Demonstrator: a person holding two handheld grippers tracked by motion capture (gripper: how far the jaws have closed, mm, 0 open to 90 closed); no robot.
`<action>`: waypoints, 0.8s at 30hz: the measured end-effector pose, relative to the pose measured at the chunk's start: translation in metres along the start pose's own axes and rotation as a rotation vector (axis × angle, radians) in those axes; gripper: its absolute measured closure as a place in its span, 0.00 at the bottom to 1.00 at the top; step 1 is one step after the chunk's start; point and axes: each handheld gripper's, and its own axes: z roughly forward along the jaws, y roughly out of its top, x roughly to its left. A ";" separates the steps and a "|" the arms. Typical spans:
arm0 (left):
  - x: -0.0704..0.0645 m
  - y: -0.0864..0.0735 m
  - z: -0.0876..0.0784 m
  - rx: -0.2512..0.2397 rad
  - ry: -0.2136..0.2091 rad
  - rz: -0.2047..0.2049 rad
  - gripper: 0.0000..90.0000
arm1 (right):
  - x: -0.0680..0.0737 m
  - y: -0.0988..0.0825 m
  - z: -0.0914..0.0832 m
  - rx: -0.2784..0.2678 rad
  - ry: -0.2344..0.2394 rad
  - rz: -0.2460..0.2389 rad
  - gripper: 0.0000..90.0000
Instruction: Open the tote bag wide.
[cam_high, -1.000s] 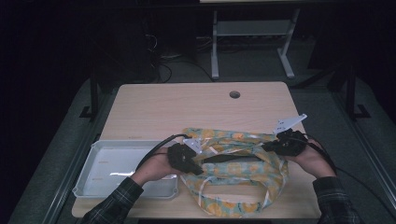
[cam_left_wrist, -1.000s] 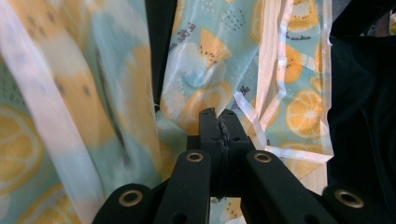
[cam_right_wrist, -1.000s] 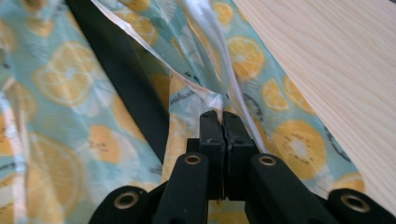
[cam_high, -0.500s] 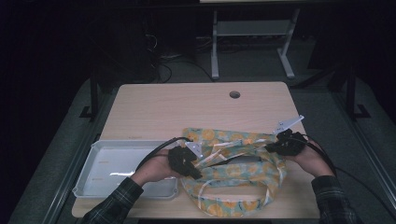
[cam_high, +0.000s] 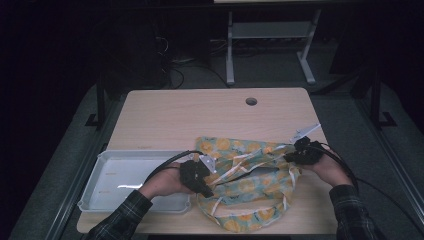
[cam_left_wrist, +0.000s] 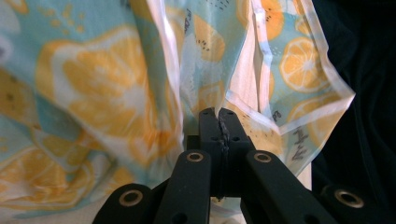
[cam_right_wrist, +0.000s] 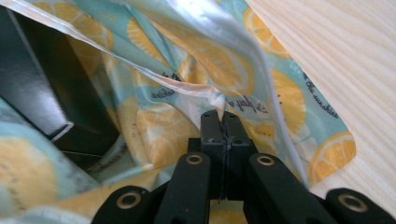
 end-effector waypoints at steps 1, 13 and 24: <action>0.000 0.000 0.000 0.003 -0.004 0.003 1.00 | -0.001 -0.001 0.001 0.004 -0.006 0.001 0.99; -0.004 0.002 -0.013 -0.097 0.042 0.011 0.81 | -0.001 -0.002 -0.014 -0.045 0.039 0.078 0.78; -0.012 0.009 -0.032 -0.159 0.083 0.030 0.66 | 0.014 0.002 -0.047 -0.102 0.045 0.054 0.62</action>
